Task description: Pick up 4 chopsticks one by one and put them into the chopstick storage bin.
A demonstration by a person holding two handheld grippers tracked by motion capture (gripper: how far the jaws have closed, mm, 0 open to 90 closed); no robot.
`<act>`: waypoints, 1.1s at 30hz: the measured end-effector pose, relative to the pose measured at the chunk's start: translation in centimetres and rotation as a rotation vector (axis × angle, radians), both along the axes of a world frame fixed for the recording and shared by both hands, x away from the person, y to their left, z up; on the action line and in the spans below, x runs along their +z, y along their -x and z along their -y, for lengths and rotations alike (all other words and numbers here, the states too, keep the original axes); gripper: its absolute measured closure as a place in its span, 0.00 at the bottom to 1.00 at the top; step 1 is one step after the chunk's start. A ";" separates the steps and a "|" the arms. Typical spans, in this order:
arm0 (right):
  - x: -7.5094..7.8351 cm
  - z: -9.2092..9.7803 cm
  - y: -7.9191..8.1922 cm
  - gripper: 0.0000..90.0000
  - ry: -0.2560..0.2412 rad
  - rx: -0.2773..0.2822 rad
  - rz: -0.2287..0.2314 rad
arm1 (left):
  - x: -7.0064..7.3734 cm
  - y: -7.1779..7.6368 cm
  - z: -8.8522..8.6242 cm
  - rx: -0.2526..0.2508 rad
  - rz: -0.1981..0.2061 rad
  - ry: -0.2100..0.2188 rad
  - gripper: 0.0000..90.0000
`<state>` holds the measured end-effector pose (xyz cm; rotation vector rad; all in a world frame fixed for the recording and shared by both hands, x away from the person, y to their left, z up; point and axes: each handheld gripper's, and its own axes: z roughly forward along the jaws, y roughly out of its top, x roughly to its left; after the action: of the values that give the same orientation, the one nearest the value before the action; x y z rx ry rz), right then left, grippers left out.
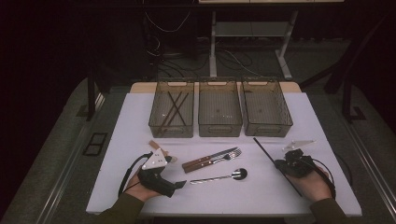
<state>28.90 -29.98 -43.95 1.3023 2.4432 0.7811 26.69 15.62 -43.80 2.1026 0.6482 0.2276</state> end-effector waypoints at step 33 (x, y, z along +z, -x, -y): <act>2.3 0.6 -0.2 0.96 -0.083 0.045 0.039 | 0.0 0.0 0.0 -0.018 0.000 0.018 0.00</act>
<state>29.12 -30.55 -41.70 1.2523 2.4409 0.9203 26.71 15.66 -43.84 2.0907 0.6289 0.2110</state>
